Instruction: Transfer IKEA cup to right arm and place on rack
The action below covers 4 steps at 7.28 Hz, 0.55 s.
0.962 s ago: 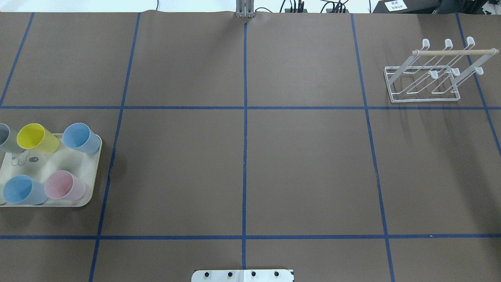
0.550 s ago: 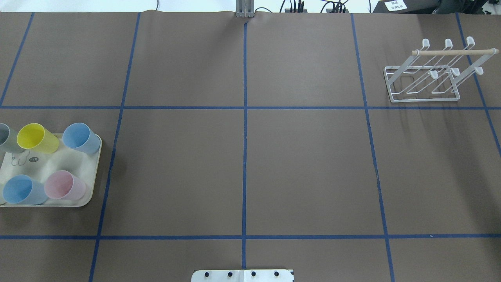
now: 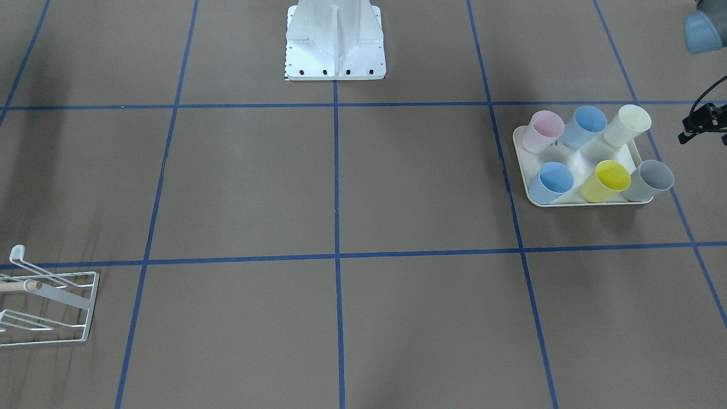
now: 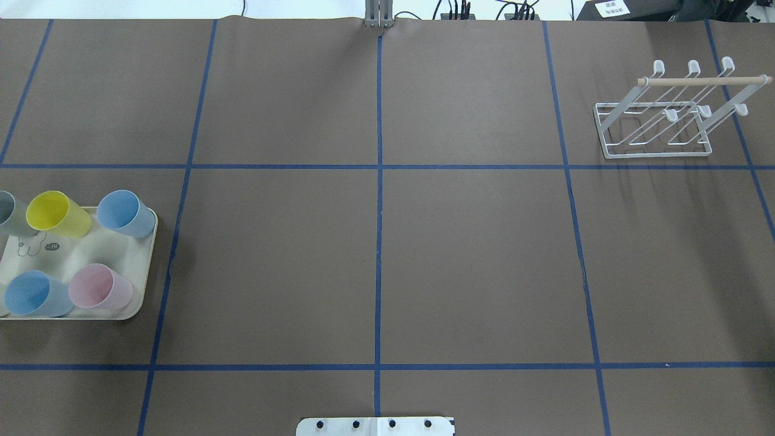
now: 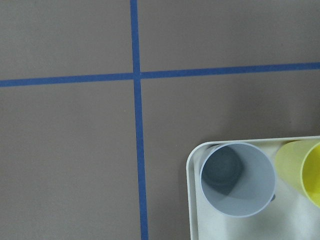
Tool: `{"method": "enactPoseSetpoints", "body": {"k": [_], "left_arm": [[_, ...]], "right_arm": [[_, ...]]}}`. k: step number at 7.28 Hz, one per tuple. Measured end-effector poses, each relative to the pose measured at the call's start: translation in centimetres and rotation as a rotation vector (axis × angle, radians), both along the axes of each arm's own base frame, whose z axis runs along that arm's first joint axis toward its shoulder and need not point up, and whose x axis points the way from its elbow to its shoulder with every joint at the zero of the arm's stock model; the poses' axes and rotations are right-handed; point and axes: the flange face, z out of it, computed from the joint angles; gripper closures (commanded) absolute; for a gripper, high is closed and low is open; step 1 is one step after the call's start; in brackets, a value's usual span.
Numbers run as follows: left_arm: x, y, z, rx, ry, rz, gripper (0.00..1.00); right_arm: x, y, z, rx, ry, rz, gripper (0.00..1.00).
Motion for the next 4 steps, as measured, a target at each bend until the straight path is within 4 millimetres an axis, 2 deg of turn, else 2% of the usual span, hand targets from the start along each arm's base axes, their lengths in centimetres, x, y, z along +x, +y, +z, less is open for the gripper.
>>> {"method": "enactPoseSetpoints", "body": {"k": [1, 4], "left_arm": [[1.1, 1.2, 0.7, 0.000, 0.000, 0.031, 0.00], [1.9, 4.8, 2.3, -0.027, 0.027, 0.043, 0.00]], "right_arm": [[0.0, 0.2, 0.2, -0.004, 0.000, 0.001, 0.01], [0.1, 0.5, 0.6, -0.016, -0.001, 0.002, 0.00]]}}
